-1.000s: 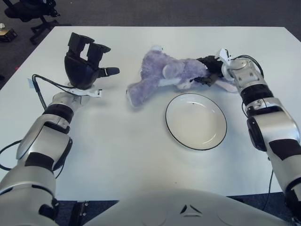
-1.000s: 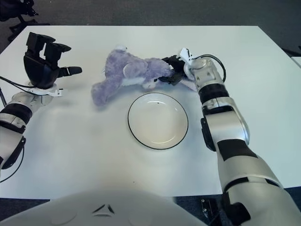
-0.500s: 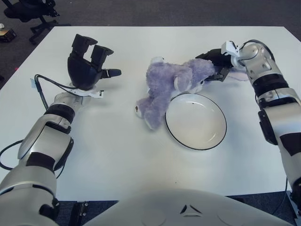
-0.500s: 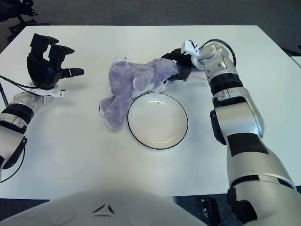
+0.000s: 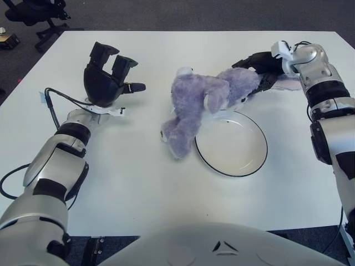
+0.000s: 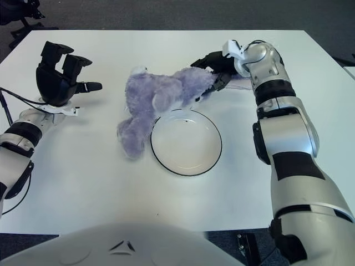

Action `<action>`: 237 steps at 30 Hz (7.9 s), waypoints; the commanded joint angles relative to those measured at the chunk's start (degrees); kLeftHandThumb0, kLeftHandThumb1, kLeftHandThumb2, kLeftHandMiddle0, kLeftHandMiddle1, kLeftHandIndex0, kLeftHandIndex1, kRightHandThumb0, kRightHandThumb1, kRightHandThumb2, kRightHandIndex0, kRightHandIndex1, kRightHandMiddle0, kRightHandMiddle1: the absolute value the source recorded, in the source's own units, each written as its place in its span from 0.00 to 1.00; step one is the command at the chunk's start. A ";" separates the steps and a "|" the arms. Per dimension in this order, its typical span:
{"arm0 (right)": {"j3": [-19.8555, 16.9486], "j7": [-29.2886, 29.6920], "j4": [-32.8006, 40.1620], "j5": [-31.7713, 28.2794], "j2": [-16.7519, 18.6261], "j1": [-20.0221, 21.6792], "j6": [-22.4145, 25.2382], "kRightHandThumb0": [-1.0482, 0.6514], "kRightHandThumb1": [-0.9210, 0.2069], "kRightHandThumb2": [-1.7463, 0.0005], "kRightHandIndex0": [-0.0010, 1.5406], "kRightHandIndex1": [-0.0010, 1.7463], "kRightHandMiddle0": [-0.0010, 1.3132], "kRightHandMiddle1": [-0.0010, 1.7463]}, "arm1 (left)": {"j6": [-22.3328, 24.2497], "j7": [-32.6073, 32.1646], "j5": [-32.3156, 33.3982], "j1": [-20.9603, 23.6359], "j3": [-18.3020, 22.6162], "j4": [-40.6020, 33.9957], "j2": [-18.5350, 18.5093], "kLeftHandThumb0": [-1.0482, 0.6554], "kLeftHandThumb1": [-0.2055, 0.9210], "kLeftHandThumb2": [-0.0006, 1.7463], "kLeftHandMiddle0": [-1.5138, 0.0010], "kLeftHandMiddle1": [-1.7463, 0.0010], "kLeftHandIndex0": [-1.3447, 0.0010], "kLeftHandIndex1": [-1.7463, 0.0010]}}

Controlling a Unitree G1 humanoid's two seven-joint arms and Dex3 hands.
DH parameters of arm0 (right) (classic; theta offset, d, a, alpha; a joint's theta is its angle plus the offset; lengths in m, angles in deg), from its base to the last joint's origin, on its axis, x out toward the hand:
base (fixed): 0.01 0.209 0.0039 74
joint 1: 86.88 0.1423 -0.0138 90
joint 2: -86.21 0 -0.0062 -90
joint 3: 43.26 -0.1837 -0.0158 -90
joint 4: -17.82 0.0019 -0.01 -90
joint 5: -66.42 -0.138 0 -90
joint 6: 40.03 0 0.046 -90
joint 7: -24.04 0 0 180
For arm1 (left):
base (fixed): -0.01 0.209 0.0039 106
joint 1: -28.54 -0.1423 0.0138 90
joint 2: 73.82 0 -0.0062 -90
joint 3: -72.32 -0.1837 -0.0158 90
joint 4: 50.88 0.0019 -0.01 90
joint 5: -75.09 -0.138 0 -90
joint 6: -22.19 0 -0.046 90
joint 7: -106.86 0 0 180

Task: Put the doll into the plate.

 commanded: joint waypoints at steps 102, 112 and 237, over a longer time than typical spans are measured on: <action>-0.77 59.85 26.60 19.03 -9.92 -24.91 -44.42 0.30 0.00 0.77 0.48 0.28 0.46 0.04 | 1.15 -0.24 0.68 3.03 -7.75 2.75 2.59 0.61 1.00 0.24 0.83 0.11 0.79 0.09; 1.78 59.12 26.85 20.92 -11.97 -24.43 -44.42 0.27 0.00 0.76 0.49 0.26 0.47 0.05 | 1.77 -0.24 1.02 3.00 -8.34 2.80 2.84 0.61 1.00 0.24 0.83 0.11 0.79 0.09; -0.77 51.44 61.20 16.25 -10.38 -44.25 -26.35 0.14 0.00 0.78 0.17 0.00 0.26 0.00 | 0.17 -0.25 -18.71 12.64 -20.79 -7.05 1.78 0.27 1.00 0.15 0.70 0.98 0.78 0.96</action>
